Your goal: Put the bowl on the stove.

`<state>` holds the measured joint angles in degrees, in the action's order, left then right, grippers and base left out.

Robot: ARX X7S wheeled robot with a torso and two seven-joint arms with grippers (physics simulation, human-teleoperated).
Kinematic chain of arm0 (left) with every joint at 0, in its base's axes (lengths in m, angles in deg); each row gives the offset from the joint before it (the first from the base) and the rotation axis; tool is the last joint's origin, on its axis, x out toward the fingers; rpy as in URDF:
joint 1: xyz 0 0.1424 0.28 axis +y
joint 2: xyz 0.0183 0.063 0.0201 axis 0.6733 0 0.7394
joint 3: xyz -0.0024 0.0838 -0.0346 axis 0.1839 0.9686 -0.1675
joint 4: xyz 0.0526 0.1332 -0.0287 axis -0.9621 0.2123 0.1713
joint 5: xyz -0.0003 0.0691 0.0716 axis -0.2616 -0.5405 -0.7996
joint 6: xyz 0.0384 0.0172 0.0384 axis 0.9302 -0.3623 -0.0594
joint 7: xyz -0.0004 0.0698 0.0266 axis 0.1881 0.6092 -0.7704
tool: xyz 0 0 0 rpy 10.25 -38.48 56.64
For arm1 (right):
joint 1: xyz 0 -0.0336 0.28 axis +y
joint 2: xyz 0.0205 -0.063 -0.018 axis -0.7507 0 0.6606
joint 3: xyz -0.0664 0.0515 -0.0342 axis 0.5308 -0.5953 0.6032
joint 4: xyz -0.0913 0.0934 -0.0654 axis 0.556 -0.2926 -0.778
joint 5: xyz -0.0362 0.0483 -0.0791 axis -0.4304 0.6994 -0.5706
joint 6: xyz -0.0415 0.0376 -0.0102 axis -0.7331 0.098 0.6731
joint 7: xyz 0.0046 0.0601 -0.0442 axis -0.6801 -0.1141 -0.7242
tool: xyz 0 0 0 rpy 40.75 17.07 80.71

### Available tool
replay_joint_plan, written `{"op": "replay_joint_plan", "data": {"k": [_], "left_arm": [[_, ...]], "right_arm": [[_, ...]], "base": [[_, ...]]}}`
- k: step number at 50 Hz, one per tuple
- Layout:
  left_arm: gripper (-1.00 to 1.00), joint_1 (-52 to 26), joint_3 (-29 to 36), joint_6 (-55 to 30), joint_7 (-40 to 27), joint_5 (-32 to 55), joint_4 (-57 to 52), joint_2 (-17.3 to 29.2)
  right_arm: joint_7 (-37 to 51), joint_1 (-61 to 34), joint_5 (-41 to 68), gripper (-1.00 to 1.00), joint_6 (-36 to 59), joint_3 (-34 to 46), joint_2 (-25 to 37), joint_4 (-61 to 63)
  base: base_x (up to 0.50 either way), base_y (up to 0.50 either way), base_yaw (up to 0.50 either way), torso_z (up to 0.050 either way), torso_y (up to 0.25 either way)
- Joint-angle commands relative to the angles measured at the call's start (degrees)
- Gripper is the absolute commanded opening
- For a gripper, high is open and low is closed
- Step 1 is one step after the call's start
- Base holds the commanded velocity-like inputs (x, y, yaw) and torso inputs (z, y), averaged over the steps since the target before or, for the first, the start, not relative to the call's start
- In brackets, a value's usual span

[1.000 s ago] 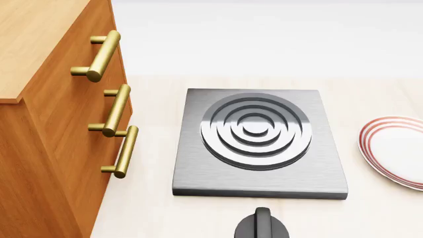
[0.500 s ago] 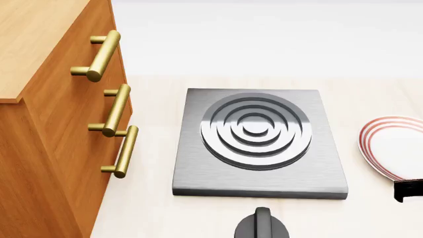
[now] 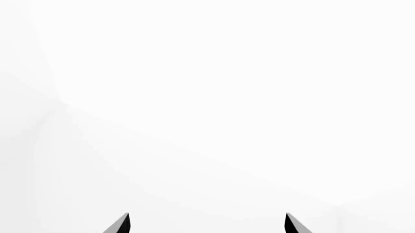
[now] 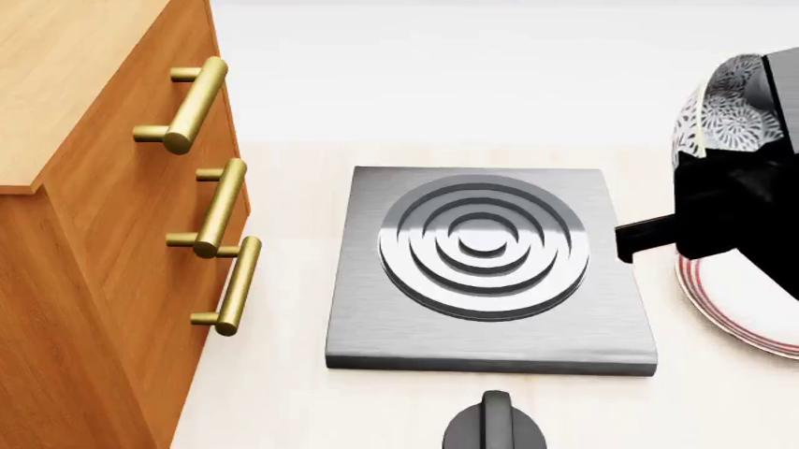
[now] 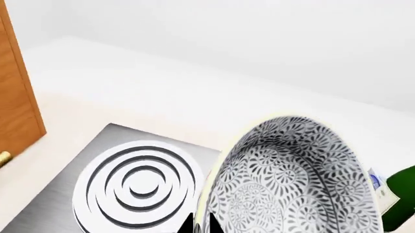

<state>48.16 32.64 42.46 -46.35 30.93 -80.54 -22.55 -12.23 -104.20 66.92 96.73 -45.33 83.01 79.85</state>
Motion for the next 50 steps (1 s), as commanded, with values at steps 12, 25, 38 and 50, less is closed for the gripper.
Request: {"op": "replay_joint_plan", "data": {"k": [12,25,38,50], "left_arm": [[1.00,0.0,-1.1,-0.2,1.2,-0.6,0.0,-0.8],[1.00,0.0,-1.1,-0.1,1.0,-0.6,0.0,-0.7],[1.00,-0.2,-0.3,-0.1,1.3,-1.0,0.5,-1.1],[1.00,-0.3,-0.2,-0.4,1.0,-1.0,0.5,-1.1]], "right_arm": [[-4.9,-6.5,-5.4,-1.00,-2.4,4.9,-7.7,-3.2],[-4.8,-6.1,-4.5,-1.00,-2.4,4.2,-7.3,-1.7],[-6.6,-6.7,-6.5,-1.00,-4.5,6.0,-8.5,-4.4],[-18.6,-14.3,-16.6,-1.00,-19.2,14.0,-21.2,-33.8]], "base": [[0.00,0.00,0.00,0.000,0.001],[0.00,0.00,0.00,0.000,0.001],[0.00,0.00,0.00,0.000,0.000],[0.00,0.00,0.00,0.000,0.001]]}}
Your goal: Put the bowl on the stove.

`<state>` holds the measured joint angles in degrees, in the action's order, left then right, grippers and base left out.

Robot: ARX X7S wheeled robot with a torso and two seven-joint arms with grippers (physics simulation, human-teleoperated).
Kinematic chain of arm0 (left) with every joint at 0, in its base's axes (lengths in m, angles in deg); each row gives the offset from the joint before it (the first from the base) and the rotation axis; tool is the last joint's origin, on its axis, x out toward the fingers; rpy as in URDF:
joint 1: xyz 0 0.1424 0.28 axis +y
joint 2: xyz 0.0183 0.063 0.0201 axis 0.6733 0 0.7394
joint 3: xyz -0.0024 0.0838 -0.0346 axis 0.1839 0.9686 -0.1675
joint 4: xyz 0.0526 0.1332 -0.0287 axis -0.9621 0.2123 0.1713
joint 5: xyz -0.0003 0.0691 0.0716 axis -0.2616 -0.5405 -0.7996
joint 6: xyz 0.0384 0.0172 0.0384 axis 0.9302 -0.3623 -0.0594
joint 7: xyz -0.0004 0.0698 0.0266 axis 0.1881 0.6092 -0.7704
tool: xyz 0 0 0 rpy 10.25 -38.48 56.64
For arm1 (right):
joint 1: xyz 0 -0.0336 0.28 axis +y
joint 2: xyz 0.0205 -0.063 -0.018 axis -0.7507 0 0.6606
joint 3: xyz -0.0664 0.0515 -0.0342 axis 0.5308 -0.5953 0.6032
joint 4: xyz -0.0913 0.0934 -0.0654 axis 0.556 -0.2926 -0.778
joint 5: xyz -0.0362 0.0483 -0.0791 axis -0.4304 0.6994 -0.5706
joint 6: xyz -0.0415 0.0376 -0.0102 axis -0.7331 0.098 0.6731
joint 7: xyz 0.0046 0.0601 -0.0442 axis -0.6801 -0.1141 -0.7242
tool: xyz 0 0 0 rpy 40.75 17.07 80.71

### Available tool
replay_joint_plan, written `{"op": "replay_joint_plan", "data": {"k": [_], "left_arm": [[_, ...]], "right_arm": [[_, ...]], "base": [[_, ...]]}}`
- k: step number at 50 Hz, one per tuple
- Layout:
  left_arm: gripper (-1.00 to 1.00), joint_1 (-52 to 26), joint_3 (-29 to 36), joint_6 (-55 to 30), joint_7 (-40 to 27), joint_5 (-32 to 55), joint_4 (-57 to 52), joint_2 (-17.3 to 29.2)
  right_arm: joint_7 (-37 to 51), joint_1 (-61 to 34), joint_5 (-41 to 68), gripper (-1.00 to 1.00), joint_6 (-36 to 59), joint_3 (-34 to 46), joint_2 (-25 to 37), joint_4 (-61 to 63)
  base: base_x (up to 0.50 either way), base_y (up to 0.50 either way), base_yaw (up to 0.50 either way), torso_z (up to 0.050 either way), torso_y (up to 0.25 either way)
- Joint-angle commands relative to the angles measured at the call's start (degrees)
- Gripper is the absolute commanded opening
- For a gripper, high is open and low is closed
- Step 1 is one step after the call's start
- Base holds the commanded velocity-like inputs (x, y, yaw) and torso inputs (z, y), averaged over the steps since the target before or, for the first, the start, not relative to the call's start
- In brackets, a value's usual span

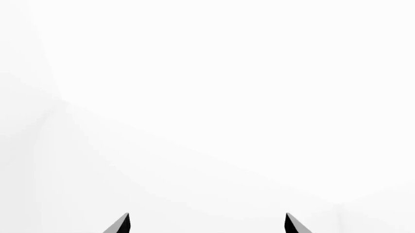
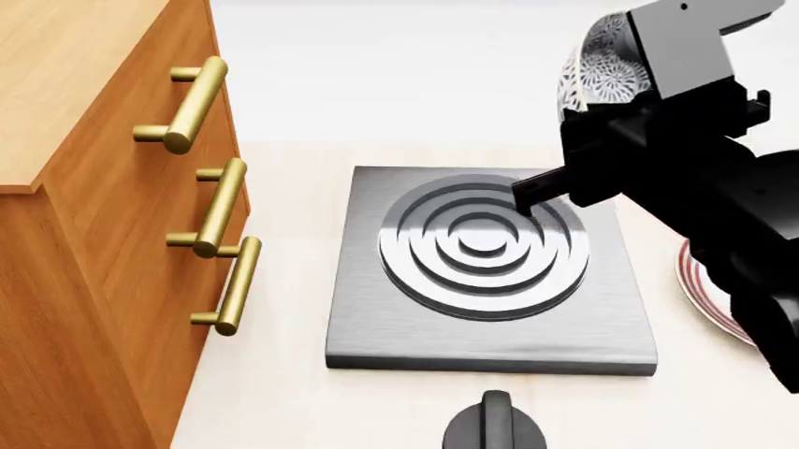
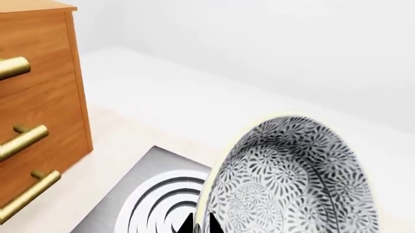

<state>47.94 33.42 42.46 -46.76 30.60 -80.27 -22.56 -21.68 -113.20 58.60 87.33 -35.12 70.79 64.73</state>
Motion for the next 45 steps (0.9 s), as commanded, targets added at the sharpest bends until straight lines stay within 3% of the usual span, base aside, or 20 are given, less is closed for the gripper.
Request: {"op": "replay_joint_plan", "data": {"k": [1,6,7,23,45], "left_arm": [[1.00,-0.1,-1.0,-0.6,1.3,-0.7,0.3,-1.0],[1.00,-0.6,-0.8,-1.6,0.6,-0.8,0.5,-0.8],[1.00,-0.6,-0.8,-1.7,0.6,-0.8,0.5,-0.8],[1.00,-1.0,-0.4,-2.2,0.3,-0.8,0.5,-0.7],[1.00,-1.8,0.9,-3.3,-0.1,-1.6,0.7,-1.3]], "right_arm": [[-10.7,-7.2,-9.7,-1.00,-12.6,4.3,-11.1,-24.4],[-18.8,-17.3,-14.4,-1.00,-28.2,5.7,-22.5,-56.7],[-18.6,-17.7,-15.1,-1.00,-28.8,5.1,-23.2,-58.1],[-20.2,-17.1,-36.9,-1.00,-24.9,-20.3,-28.8,-58.2],[-19.4,-14.9,-42.1,-1.00,-20.8,-28.6,-31.1,-58.2]], "base": [[0.00,0.00,0.00,0.000,0.000],[0.00,0.00,0.00,0.000,0.000],[0.00,0.00,0.00,0.000,0.000],[0.00,0.00,0.00,0.000,0.001],[0.00,0.00,0.00,0.000,0.000]]}}
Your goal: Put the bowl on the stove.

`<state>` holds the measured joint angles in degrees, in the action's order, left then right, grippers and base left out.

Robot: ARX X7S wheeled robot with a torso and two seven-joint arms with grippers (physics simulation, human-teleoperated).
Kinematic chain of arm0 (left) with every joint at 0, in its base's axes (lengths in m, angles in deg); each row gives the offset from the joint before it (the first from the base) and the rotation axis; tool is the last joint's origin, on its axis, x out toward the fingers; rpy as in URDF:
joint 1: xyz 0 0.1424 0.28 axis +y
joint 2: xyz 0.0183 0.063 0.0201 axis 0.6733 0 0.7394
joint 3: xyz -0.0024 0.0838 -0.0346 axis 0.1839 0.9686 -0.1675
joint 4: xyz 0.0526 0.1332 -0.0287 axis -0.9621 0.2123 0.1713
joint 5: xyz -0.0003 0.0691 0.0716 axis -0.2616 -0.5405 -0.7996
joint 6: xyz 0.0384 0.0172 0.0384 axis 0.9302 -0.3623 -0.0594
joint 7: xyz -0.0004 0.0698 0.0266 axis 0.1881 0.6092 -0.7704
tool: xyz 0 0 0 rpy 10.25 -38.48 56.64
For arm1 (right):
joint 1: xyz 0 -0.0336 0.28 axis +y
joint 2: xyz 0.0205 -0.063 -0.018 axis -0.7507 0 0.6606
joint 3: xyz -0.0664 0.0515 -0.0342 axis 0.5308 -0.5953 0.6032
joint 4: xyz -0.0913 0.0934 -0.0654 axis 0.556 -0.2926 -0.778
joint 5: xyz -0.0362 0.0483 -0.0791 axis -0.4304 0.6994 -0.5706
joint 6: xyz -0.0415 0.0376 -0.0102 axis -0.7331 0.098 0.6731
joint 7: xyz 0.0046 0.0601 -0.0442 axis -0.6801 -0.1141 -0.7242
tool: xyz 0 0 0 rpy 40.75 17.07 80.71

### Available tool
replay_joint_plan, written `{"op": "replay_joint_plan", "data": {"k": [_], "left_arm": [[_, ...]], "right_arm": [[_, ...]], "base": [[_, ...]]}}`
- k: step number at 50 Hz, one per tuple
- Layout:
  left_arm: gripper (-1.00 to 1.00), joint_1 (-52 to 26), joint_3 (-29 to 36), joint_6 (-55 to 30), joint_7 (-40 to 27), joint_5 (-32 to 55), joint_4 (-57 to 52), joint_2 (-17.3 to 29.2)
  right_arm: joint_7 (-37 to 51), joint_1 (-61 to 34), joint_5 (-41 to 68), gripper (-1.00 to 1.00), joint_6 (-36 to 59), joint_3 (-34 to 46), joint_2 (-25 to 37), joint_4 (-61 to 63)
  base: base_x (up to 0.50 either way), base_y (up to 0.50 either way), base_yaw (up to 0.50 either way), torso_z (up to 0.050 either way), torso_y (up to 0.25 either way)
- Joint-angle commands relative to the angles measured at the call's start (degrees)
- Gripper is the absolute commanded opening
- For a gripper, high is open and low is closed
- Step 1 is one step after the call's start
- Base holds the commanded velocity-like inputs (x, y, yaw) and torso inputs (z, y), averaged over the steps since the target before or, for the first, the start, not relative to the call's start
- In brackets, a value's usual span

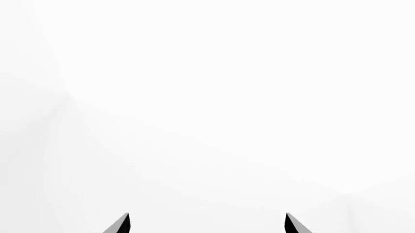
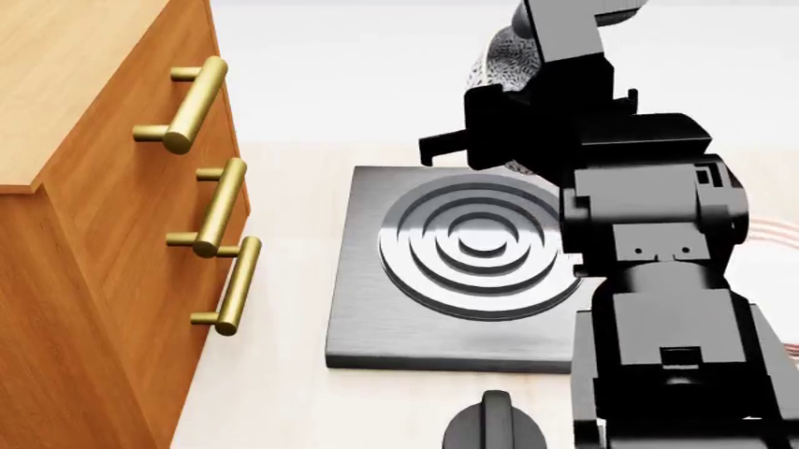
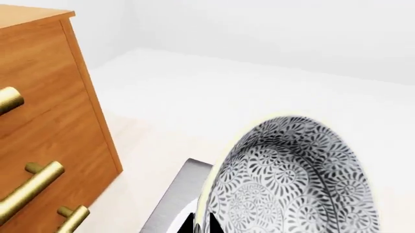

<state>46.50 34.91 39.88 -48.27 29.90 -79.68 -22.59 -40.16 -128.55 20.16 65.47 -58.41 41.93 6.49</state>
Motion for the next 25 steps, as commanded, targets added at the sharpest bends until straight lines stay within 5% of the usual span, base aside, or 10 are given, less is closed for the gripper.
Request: {"op": "replay_joint_plan", "data": {"k": [1,25], "left_arm": [[1.00,-0.4,-0.5,-0.7,1.4,-0.9,0.1,-1.3],[1.00,-0.8,-0.1,-1.8,0.6,-0.4,0.6,-1.0]], "right_arm": [[-0.7,0.5,-3.6,-1.00,1.2,-5.4,-2.2,0.0],[1.1,2.1,-3.8,-1.00,3.9,-7.3,-2.2,0.0]], "base": [[0.00,0.00,0.00,0.000,0.000],[0.00,0.00,0.00,0.000,0.000]]}}
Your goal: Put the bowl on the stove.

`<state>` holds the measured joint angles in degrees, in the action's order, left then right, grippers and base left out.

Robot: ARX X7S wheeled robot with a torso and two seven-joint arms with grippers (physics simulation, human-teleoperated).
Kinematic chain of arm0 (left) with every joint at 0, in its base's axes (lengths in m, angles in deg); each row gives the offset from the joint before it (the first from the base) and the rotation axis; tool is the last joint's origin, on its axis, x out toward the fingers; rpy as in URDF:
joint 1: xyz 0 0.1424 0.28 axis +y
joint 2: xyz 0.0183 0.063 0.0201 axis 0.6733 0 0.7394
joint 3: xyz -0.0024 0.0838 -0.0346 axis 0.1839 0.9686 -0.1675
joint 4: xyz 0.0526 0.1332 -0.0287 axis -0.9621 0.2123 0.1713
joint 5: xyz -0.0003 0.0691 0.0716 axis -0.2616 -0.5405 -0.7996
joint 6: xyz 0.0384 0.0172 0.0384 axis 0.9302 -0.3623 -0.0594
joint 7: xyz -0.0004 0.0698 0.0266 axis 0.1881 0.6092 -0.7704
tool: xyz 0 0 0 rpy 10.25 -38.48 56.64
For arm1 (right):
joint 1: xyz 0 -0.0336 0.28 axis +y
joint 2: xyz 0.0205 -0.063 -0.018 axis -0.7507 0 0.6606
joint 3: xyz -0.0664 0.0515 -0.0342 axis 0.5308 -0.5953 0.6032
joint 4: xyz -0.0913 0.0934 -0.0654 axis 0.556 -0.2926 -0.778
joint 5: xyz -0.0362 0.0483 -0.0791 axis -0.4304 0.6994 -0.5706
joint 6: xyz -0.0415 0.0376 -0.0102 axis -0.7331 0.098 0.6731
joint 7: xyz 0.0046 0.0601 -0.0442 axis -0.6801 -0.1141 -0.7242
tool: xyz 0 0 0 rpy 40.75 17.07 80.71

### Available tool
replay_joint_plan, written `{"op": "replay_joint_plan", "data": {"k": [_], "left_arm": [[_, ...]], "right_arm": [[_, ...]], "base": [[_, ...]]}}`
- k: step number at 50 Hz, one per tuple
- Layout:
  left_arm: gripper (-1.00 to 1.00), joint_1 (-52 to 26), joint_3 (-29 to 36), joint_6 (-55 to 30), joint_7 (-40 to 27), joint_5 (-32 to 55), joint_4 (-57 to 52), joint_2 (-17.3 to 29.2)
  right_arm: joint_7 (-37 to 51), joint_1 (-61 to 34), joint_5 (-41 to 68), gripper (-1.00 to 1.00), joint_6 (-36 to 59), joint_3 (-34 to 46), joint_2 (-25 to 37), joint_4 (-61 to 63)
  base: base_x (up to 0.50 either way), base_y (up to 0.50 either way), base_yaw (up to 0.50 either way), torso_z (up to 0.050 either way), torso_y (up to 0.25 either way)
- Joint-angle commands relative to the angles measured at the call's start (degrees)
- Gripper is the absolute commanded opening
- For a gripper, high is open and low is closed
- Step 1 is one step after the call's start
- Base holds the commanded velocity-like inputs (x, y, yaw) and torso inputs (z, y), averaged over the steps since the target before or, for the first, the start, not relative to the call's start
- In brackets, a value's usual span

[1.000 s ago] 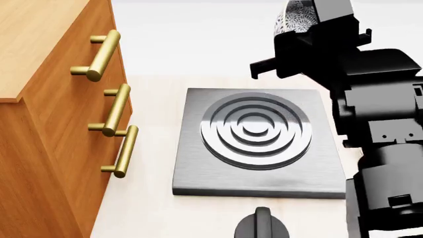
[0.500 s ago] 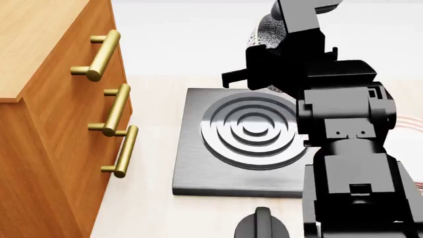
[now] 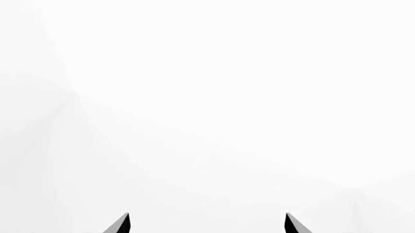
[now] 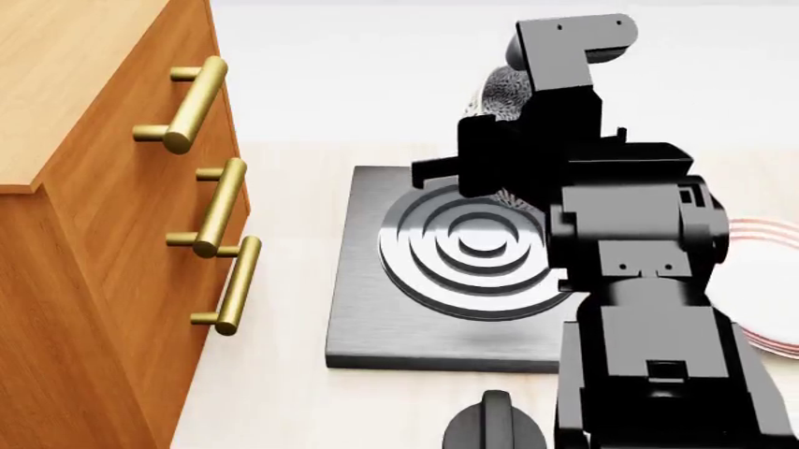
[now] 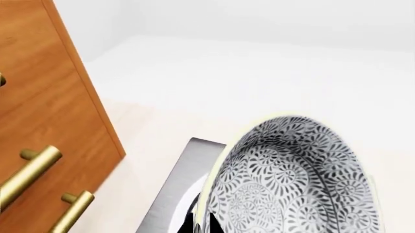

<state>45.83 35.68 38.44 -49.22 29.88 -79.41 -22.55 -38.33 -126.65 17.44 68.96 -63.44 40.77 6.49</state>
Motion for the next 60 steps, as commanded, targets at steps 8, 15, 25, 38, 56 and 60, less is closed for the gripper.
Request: {"op": "replay_joint_plan", "data": {"k": [8,15,25,38,56,60], "left_arm": [[1.00,0.0,-1.0,0.0,1.7,-0.1,0.5,-1.1],[1.00,-0.1,-0.5,-0.2,1.9,-0.6,0.6,-1.4],[1.00,0.3,-0.4,0.2,2.5,-1.2,0.5,-1.4],[1.00,0.5,-0.2,0.8,2.8,-1.3,0.4,-1.7],[1.00,0.6,-0.8,0.9,2.9,-2.3,0.6,-1.7],[1.00,0.5,-0.8,1.0,2.8,-2.1,0.5,-1.8]], "right_arm": [[-0.7,0.2,-1.1,-1.00,0.4,-2.2,-1.1,0.0],[-0.7,0.2,-1.1,-1.00,0.4,-2.2,-1.1,0.0],[-0.7,0.2,-1.1,-1.00,0.4,-2.2,-1.1,0.0],[-0.7,0.2,-1.1,-1.00,0.4,-2.2,-1.1,0.0],[-0.7,0.2,-1.1,-1.00,0.4,-2.2,-1.1,0.0],[-0.7,0.2,-1.1,-1.00,0.4,-2.2,-1.1,0.0]], "base": [[0.00,0.00,0.00,0.000,0.000],[0.00,0.00,0.00,0.000,0.001],[0.00,0.00,0.00,0.000,0.000],[0.00,0.00,0.00,0.000,-0.178],[0.00,0.00,0.00,0.000,-0.022],[0.00,0.00,0.00,0.000,-0.250]]}}
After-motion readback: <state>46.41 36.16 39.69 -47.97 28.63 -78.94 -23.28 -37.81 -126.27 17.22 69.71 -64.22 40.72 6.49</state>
